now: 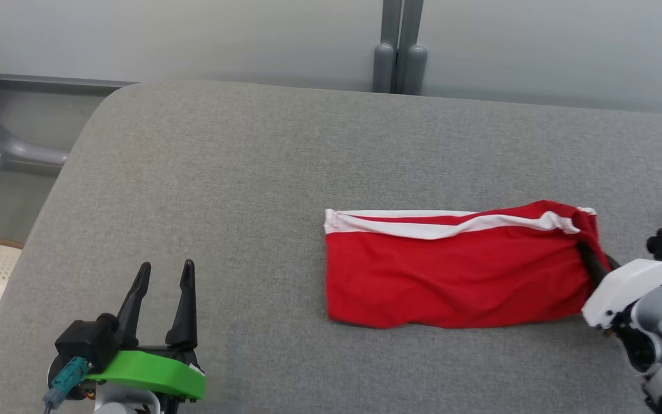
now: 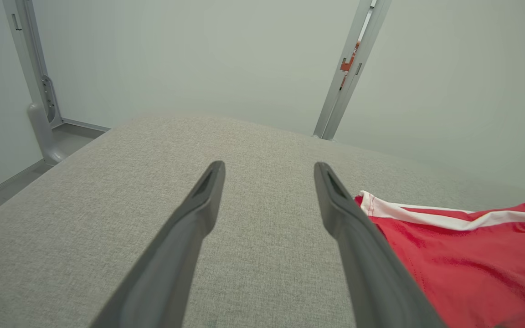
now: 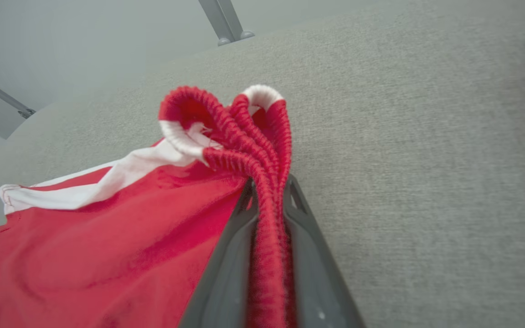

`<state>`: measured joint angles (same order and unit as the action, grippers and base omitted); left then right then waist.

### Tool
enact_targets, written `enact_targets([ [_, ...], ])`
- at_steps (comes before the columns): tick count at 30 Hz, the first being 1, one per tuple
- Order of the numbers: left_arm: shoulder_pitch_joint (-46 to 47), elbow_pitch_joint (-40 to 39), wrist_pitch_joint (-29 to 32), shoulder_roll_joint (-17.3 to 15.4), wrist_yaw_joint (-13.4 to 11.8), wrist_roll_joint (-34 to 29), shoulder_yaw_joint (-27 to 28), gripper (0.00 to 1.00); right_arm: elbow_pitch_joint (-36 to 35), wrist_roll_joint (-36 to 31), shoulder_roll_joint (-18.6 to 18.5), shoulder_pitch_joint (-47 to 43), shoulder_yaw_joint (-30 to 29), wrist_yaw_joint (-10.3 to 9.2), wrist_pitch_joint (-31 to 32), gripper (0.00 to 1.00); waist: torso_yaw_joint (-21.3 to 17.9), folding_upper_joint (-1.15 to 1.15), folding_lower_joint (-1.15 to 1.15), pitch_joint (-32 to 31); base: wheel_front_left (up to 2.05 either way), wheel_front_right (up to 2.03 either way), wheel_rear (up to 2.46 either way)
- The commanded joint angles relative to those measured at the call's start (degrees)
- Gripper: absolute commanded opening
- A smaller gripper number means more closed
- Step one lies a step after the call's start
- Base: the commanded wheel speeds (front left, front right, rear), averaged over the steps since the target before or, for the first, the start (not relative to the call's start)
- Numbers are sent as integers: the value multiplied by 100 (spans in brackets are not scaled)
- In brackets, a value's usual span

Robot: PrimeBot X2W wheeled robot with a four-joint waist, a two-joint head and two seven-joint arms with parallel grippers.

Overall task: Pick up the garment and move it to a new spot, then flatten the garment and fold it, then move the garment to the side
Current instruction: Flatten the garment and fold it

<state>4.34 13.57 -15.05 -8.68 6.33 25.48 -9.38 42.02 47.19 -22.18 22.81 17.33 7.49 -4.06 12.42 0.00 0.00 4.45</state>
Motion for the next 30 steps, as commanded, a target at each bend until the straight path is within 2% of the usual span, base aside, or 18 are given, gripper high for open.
enact_targets([
  [1,-60,11,-13,13,18,-22,-9,100,-58,42,-246,-34,-34,1,103,0,-176,0,0,-84,0,0,0],
  [2,-63,25,-14,19,24,-27,-31,100,-121,80,-389,-38,-35,1,232,7,-228,0,0,-102,0,0,0],
  [4,-68,41,-14,33,27,-33,-45,100,-308,152,-574,-23,-74,2,415,12,-308,0,0,-136,0,0,0],
  [6,-69,52,-13,46,28,-35,-53,100,-596,338,-642,-38,-131,2,616,0,-372,0,0,-161,0,0,0],
  [8,-71,69,-13,47,34,-34,-68,100,-906,538,-631,-100,-259,2,761,0,-406,0,0,-177,0,0,0],
  [14,-75,186,-13,51,43,1,-112,100,-1906,1303,4,-330,-588,2,1202,0,-413,0,0,-189,0,0,0],
  [17,-20,251,-10,52,46,25,-134,100,-2144,1575,504,-435,-703,3,1368,0,-330,0,0,-171,0,0,0],
  [23,116,347,-2,88,63,74,-219,100,-1878,1649,1369,-404,-843,3,1454,0,-47,0,0,-90,0,0,0],
  [30,162,469,-6,96,59,98,-236,100,-1347,1589,1738,-211,-906,3,1509,0,292,0,0,-74,0,0,0],
])
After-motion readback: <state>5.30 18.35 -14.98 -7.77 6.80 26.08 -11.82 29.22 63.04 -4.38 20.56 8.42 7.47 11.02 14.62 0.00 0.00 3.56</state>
